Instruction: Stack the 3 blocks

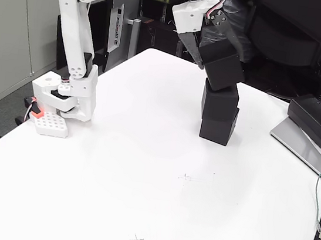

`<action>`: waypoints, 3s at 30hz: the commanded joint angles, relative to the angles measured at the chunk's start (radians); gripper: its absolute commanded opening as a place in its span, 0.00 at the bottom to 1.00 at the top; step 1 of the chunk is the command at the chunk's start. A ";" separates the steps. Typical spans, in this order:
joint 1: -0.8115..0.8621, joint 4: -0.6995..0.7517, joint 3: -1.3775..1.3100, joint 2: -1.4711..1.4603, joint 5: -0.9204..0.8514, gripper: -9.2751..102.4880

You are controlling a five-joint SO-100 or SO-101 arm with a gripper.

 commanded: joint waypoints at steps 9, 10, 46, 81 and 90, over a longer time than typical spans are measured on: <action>0.006 -0.008 -0.029 0.003 0.011 0.09; 0.006 -0.008 -0.029 0.003 0.011 0.09; 0.014 0.002 -0.041 0.025 0.006 0.39; 0.084 -0.009 0.117 1.039 0.005 0.07; 0.195 -0.147 0.445 1.255 0.008 0.07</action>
